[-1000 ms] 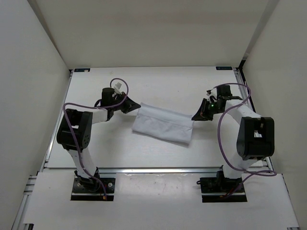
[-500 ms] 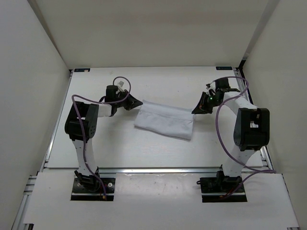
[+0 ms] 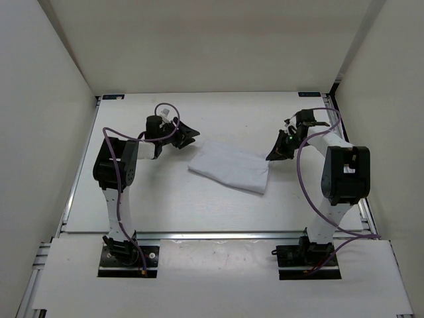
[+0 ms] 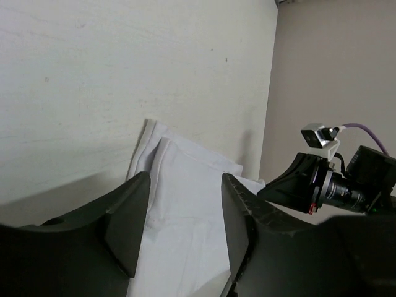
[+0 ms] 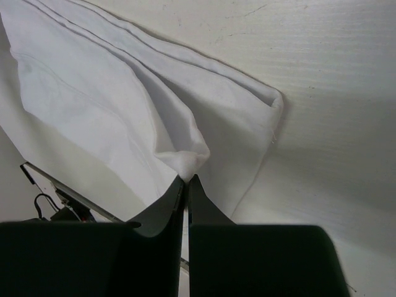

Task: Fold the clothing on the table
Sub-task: Fold the skirt

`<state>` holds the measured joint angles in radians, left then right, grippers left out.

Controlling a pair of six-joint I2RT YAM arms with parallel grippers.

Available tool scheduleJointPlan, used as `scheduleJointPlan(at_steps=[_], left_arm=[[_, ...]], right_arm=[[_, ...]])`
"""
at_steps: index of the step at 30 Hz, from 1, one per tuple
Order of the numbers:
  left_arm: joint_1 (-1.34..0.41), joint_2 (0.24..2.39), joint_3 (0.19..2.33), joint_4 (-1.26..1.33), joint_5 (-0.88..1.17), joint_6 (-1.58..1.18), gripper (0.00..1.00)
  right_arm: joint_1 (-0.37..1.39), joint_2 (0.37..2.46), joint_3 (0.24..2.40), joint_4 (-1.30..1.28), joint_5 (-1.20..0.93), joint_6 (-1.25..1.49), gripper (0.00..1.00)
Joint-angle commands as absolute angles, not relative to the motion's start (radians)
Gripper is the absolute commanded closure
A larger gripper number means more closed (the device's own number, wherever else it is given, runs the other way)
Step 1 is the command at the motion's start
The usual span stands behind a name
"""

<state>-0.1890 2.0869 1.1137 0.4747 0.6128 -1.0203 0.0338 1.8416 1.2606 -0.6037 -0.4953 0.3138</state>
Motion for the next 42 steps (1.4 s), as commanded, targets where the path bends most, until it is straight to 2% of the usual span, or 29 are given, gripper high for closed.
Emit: scheduleJointPlan(at_steps=[1,6,7,8,10,12,15,18,19,20,21,24,25,33,35,37,42], left_arm=[[-0.164,2.054,1.134,0.538,0.633,-1.043,0.39],[-0.164,2.011,1.092,0.603,0.667,-1.092,0.41],[-0.163,1.999,1.092,0.604,0.676,-1.097,0.40],[-0.164,1.985,1.083,0.610,0.680,-1.095,0.41],[-0.167,1.959,1.054,0.617,0.690,-1.103,0.41],[-0.164,1.921,1.028,0.615,0.687,-1.100,0.41],[-0.166,1.875,0.987,0.640,0.701,-1.100,0.44],[-0.195,1.832,0.942,0.661,0.721,-1.121,0.68],[-0.219,1.827,0.928,0.672,0.706,-1.120,0.84],[-0.241,1.822,0.922,0.663,0.700,-1.117,0.96],[-0.258,1.825,0.919,0.661,0.686,-1.115,1.00],[-0.291,1.862,0.933,0.626,0.672,-1.086,1.00],[-0.296,1.879,0.945,0.612,0.666,-1.069,1.00],[-0.284,1.970,0.930,0.511,0.594,-1.010,1.00],[-0.285,1.964,0.919,0.444,0.542,-0.971,1.00],[-0.293,1.944,0.920,0.332,0.471,-0.880,1.00],[-0.314,1.930,0.951,0.160,0.341,-0.773,1.00]], right_arm=[[0.035,1.812,1.246,-0.620,-0.483,0.313,1.00],[0.048,1.798,1.210,-0.615,-0.468,0.322,1.00],[0.048,1.793,1.210,-0.618,-0.448,0.331,0.93],[0.045,1.796,1.204,-0.635,-0.443,0.331,0.79],[0.045,1.790,1.223,-0.652,-0.396,0.330,0.69],[0.046,1.757,1.238,-0.663,-0.295,0.333,0.63],[0.037,1.691,1.252,-0.673,-0.226,0.319,0.60],[0.037,1.648,1.250,-0.686,-0.236,0.319,0.64],[0.047,1.626,1.237,-0.686,-0.244,0.328,0.65],[0.066,1.609,1.214,-0.675,-0.258,0.346,0.68],[0.080,1.594,1.203,-0.657,-0.271,0.353,0.69],[0.101,1.572,1.146,-0.641,-0.322,0.380,0.61],[0.109,1.566,1.123,-0.632,-0.339,0.390,0.51],[0.124,1.479,1.002,-0.600,-0.345,0.469,0.54],[0.123,1.456,0.989,-0.600,-0.338,0.482,0.49],[0.104,1.444,0.970,-0.589,-0.363,0.460,0.38],[0.084,1.446,0.968,-0.604,-0.359,0.440,0.37]])
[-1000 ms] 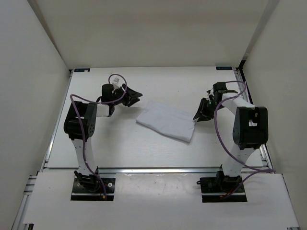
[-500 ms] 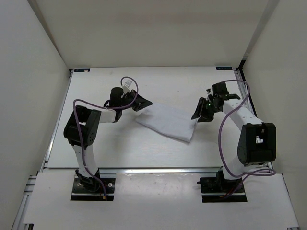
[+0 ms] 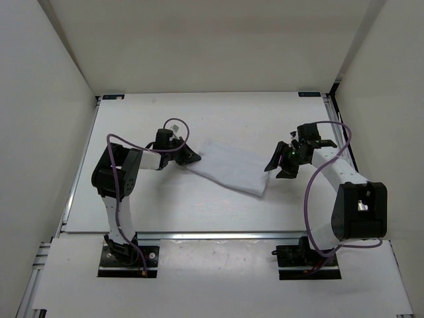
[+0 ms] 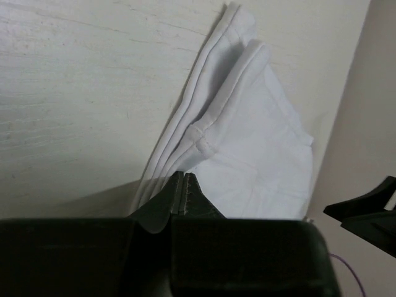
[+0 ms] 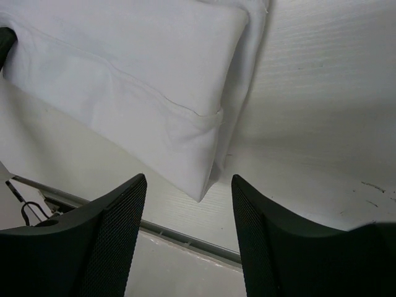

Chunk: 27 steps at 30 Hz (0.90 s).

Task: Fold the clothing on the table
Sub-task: Fold the skirt

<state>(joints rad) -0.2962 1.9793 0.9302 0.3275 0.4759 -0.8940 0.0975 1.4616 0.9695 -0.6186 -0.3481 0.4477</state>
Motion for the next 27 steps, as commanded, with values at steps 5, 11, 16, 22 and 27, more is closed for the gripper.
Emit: scheduleJointPlan(at_steps=[5,11,16,22,27], left_arm=[[-0.321,1.887,0.934,0.040,0.278,-0.724,1.00],[-0.308,1.744,0.818,0.012,0.255,-0.733,1.00],[-0.282,1.651,0.694,0.028,0.244,-0.742,1.00],[-0.276,1.638,0.722,0.044,0.270,-0.741,1.00],[-0.271,1.635,0.732,0.035,0.276,-0.735,1.00]], right_arm=[[0.080,1.476,0.973,-0.591,-0.362,0.446,0.36],[0.109,1.546,1.006,-0.581,-0.370,0.426,0.36],[0.112,1.606,1.055,-0.568,-0.371,0.423,0.42],[0.155,1.638,1.166,-0.571,-0.445,0.433,1.00],[0.206,1.698,1.171,-0.566,-0.581,0.451,1.00]])
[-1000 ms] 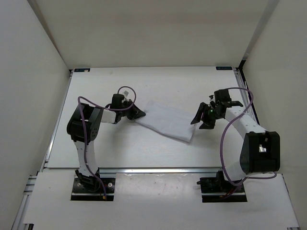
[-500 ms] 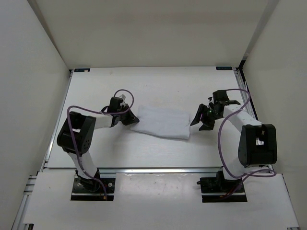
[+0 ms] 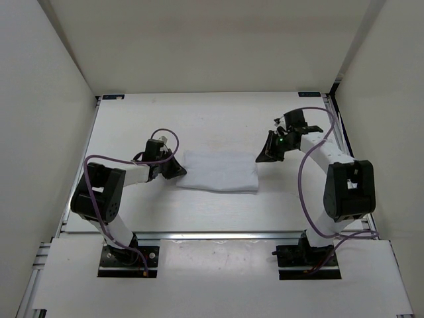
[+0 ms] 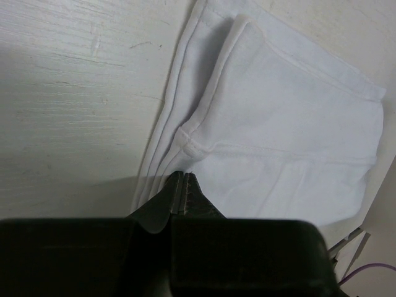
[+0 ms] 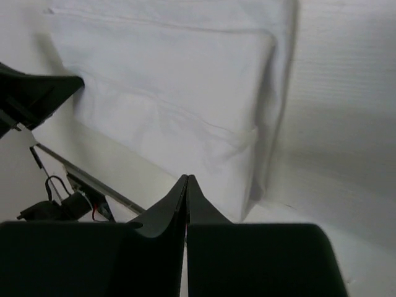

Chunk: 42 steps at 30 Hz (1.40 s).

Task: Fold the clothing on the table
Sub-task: Fold the skirt

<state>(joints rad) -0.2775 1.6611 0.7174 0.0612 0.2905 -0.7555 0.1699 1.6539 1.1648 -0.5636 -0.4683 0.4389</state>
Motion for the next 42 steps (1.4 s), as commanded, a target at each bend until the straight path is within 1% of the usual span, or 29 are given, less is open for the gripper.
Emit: scheduleJointPlan(at_steps=[1,3,8,11,14,18,20,23,25,28,29,30,33,34,35,36,37,38,39,40,42], left_arm=[[-0.267,1.632,0.720,0.035,0.275,-0.733,1.00],[-0.265,1.626,0.713,0.038,0.279,-0.730,1.00],[-0.252,1.623,0.702,0.043,0.282,-0.723,1.00],[-0.252,1.617,0.703,0.034,0.281,-0.712,1.00],[-0.252,1.617,0.700,0.032,0.285,-0.701,1.00],[-0.245,1.623,0.690,0.026,0.282,-0.680,1.00],[-0.250,1.626,0.695,0.024,0.288,-0.681,1.00],[-0.241,1.620,0.709,0.049,0.342,-0.702,1.00],[-0.227,1.600,0.722,0.072,0.394,-0.738,0.98],[-0.216,1.560,0.798,0.038,0.439,-0.735,0.88],[-0.212,1.545,0.828,0.013,0.436,-0.727,0.87],[-0.203,1.537,0.842,0.003,0.448,-0.726,0.82],[-0.175,1.505,0.856,0.000,0.451,-0.718,0.74],[-0.170,1.496,0.854,-0.036,0.439,-0.704,0.71],[-0.167,1.490,0.854,-0.049,0.427,-0.692,0.71],[-0.163,1.480,0.848,-0.064,0.407,-0.668,0.71],[-0.155,1.479,0.835,-0.080,0.390,-0.661,0.71],[-0.152,1.476,0.831,-0.092,0.367,-0.635,0.70],[-0.152,1.476,0.825,-0.107,0.356,-0.618,0.70],[-0.147,1.474,0.822,-0.129,0.341,-0.597,0.67],[-0.138,1.477,0.815,-0.137,0.318,-0.577,0.59]], right_arm=[[0.230,1.713,1.163,-0.568,-0.597,0.448,1.00],[0.247,1.732,1.121,-0.558,-0.649,0.449,1.00],[0.262,1.717,0.950,-0.493,-0.676,0.491,1.00],[0.226,1.691,0.842,-0.433,-0.696,0.509,1.00],[0.198,1.707,0.776,-0.373,-0.700,0.523,1.00],[0.186,1.752,0.750,-0.318,-0.709,0.532,1.00],[0.180,1.744,0.773,-0.308,-0.712,0.543,1.00],[0.175,1.683,0.837,-0.389,-0.684,0.529,1.00],[0.178,1.637,0.906,-0.483,-0.649,0.505,1.00],[0.175,1.560,1.009,-0.589,-0.614,0.477,1.00],[0.173,1.557,1.038,-0.601,-0.608,0.477,1.00],[0.173,1.546,1.051,-0.603,-0.615,0.479,1.00],[0.152,1.586,1.089,-0.583,-0.615,0.471,0.99],[0.146,1.610,1.095,-0.580,-0.633,0.469,0.93],[0.144,1.627,1.104,-0.554,-0.650,0.466,0.80],[0.144,1.652,1.111,-0.546,-0.646,0.465,0.77],[0.146,1.684,1.114,-0.529,-0.659,0.465,0.69],[0.147,1.704,1.118,-0.522,-0.654,0.457,0.64],[0.146,1.715,1.127,-0.523,-0.629,0.450,0.63],[0.158,1.739,1.132,-0.526,-0.611,0.446,0.62],[0.173,1.753,1.149,-0.551,-0.560,0.426,0.59]])
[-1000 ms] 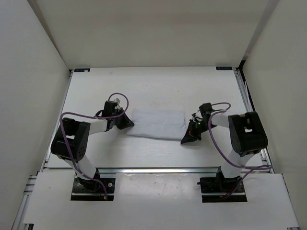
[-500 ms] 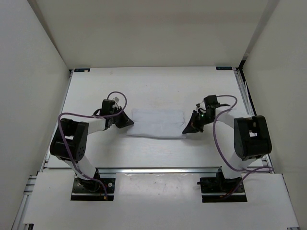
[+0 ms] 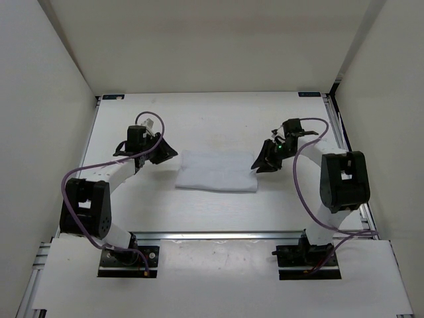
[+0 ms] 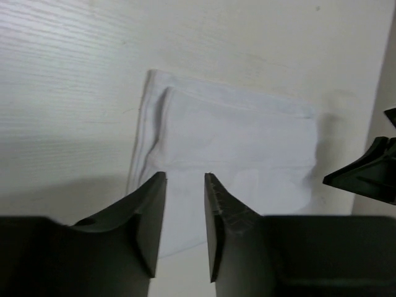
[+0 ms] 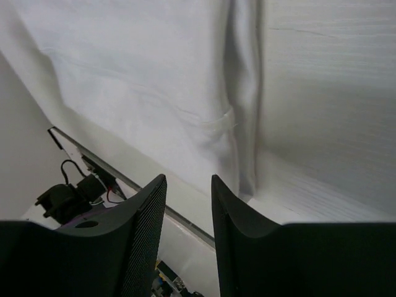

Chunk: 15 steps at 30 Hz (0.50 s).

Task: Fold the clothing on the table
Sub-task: Fold the skirt

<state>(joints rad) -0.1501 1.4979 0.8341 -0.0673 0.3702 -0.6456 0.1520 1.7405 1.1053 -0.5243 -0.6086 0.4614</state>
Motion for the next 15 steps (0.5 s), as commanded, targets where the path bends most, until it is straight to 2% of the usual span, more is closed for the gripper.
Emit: scheduleJointPlan(at_steps=[1,4,8,15], left_arm=[[-0.143,1.473,0.818,-0.143,0.308,-0.563,0.56],[-0.135,1.486,0.792,-0.131,0.302,-0.545,0.51],[-0.098,1.502,0.718,-0.028,0.391,-0.594,0.43],[-0.123,1.558,0.692,0.049,0.397,-0.566,0.43]], right_arm=[[0.175,1.762,1.158,-0.561,-0.546,0.414,0.59],[0.173,1.764,1.160,-0.591,-0.503,0.394,0.60],[0.157,1.770,1.161,-0.615,-0.489,0.376,0.59],[0.123,1.759,1.155,-0.632,-0.500,0.377,0.60]])
